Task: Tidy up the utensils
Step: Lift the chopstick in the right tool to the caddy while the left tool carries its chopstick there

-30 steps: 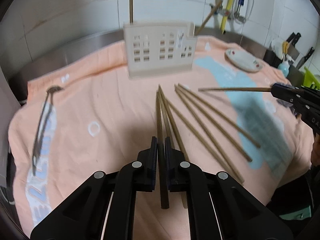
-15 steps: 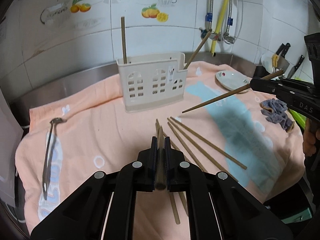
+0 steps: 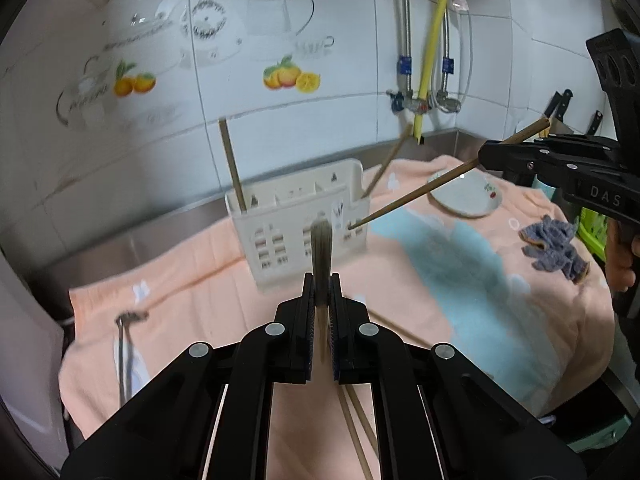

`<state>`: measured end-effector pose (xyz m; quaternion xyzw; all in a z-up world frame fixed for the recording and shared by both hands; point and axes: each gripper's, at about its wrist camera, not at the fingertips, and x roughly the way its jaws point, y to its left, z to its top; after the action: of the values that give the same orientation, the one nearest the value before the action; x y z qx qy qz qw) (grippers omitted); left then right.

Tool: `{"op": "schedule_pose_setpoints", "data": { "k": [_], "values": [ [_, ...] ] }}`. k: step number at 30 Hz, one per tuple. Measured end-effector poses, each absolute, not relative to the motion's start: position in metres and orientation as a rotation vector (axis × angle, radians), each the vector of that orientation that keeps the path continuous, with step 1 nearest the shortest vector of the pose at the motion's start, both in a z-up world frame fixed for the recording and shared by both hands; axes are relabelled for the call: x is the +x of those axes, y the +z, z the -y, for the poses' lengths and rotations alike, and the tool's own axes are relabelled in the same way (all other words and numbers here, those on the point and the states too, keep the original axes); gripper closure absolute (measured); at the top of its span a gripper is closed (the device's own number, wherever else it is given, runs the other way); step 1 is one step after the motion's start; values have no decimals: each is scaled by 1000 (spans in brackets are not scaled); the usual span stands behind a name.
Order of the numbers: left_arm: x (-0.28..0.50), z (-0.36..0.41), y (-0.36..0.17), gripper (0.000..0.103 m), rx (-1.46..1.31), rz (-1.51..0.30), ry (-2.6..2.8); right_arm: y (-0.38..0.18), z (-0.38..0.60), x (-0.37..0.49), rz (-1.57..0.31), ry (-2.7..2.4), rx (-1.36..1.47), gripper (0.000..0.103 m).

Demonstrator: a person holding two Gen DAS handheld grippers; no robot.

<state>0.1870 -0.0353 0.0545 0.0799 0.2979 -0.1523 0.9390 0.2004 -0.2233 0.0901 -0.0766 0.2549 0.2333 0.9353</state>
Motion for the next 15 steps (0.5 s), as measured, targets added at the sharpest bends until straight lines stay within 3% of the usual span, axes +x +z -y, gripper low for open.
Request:
{"op": "schedule_pose_setpoints", "data": {
  "k": [9,15],
  "values": [
    [223,42,107,98,176,-537,-317,140,231,234,-511,450,-227,96],
    [243,39,149,98,175,-448,-282,135,225,265,-586,439,-282,96]
  ]
}}
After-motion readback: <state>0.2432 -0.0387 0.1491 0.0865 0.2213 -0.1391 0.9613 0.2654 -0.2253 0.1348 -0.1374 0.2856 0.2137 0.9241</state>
